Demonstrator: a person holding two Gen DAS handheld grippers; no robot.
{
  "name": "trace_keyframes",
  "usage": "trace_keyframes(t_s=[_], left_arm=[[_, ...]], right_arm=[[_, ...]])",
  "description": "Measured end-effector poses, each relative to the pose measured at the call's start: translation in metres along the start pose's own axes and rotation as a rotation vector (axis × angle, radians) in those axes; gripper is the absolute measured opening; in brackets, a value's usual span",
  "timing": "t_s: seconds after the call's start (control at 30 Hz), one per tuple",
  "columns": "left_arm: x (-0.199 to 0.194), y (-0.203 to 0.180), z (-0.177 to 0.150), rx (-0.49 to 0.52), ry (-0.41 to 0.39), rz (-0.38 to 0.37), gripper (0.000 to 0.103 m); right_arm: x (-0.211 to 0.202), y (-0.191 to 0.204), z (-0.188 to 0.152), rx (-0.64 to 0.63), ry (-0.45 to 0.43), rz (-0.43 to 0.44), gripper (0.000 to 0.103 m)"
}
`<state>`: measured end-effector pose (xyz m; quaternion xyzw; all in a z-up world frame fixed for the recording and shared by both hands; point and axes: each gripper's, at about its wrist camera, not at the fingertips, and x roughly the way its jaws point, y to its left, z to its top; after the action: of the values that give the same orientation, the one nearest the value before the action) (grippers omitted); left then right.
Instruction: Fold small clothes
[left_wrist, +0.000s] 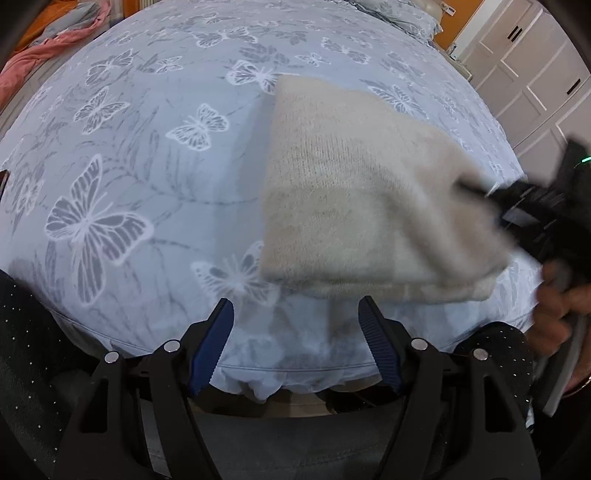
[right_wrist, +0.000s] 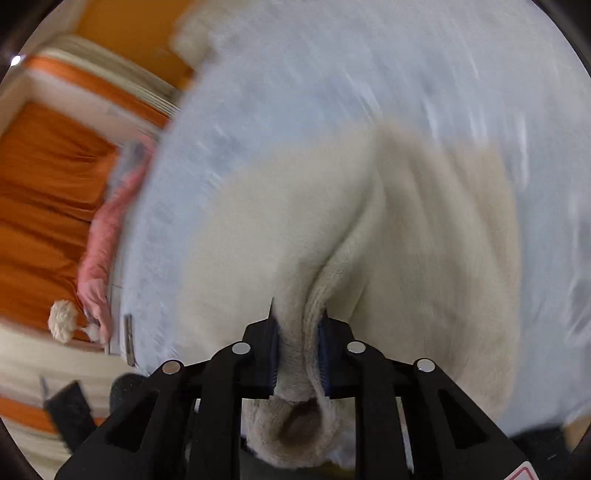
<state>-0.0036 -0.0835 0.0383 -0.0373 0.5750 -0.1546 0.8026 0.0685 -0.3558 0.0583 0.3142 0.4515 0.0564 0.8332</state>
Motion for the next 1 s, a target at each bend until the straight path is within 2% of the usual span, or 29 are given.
trace_keyframes(t_s=[0.07,0.1,0.13,0.17,0.2,0.23,0.27,0.33,0.37,0.47,0.5,0.57,0.6,0.63,0.67,0.73,0.77,0.83,0.9,0.93,1.0], left_arm=[[-0.005,-0.001,0.0,0.006,-0.01,-0.016,0.068],[-0.007,-0.003,0.001,0.01,-0.013,-0.021,0.068],[-0.006,-0.004,0.001,0.014,-0.011,-0.025,0.068],[-0.001,-0.007,0.001,0.021,-0.001,-0.022,0.068],[0.003,-0.008,0.001,0.025,0.008,-0.015,0.068],[0.01,-0.012,0.002,0.027,0.028,-0.005,0.068],[0.015,-0.015,0.003,0.024,0.044,-0.009,0.068],[0.016,-0.021,0.007,0.024,0.041,-0.02,0.068],[0.014,-0.025,0.01,0.028,0.029,-0.023,0.068],[0.007,-0.041,0.022,0.051,-0.012,-0.019,0.068],[0.006,-0.047,0.028,0.058,-0.023,-0.018,0.068],[0.008,-0.055,0.035,0.073,-0.03,0.004,0.068],[0.012,-0.061,0.039,0.083,-0.03,0.032,0.068],[0.018,-0.065,0.041,0.094,-0.025,0.071,0.068],[0.025,-0.068,0.042,0.108,-0.012,0.119,0.068],[0.047,-0.07,0.04,0.137,0.021,0.196,0.069],[0.057,-0.072,0.038,0.158,0.041,0.225,0.069],[0.06,-0.073,0.033,0.18,0.053,0.252,0.069],[0.055,-0.075,0.031,0.194,0.036,0.258,0.069],[0.053,-0.076,0.03,0.202,0.031,0.263,0.069],[0.052,-0.078,0.03,0.212,0.03,0.271,0.069]], right_arm=[[-0.038,-0.004,0.009,0.004,-0.096,0.015,0.014],[-0.046,-0.014,0.01,0.019,-0.119,-0.013,0.014],[-0.045,-0.034,0.008,0.042,-0.104,-0.091,0.014],[-0.033,-0.054,0.005,0.053,-0.049,-0.179,0.014],[-0.006,-0.082,-0.004,0.071,0.072,-0.293,0.015],[0.007,-0.094,-0.011,0.078,0.124,-0.342,0.015],[0.011,-0.101,-0.017,0.087,0.13,-0.34,0.017],[-0.005,-0.1,-0.015,0.138,0.078,-0.246,0.021],[-0.015,-0.097,-0.013,0.158,0.042,-0.233,0.025],[-0.049,-0.081,-0.012,0.144,-0.075,-0.282,0.025],[-0.058,-0.074,-0.014,0.132,-0.098,-0.273,0.025],[-0.063,-0.058,-0.02,0.081,-0.079,-0.208,0.025],[-0.054,-0.051,-0.023,0.043,-0.029,-0.209,0.025],[-0.042,-0.047,-0.027,0.007,0.024,-0.232,0.025],[-0.019,-0.046,-0.035,-0.033,0.11,-0.294,0.024],[0.013,-0.058,-0.052,-0.048,0.239,-0.398,0.018],[0.018,-0.06,-0.057,-0.048,0.254,-0.411,0.015],[0.009,-0.054,-0.056,-0.036,0.226,-0.41,0.014],[-0.009,-0.045,-0.049,-0.021,0.158,-0.409,0.015],[-0.019,-0.039,-0.046,-0.044,0.108,-0.409,0.015],[-0.025,-0.033,-0.045,-0.073,0.087,-0.419,0.016]])
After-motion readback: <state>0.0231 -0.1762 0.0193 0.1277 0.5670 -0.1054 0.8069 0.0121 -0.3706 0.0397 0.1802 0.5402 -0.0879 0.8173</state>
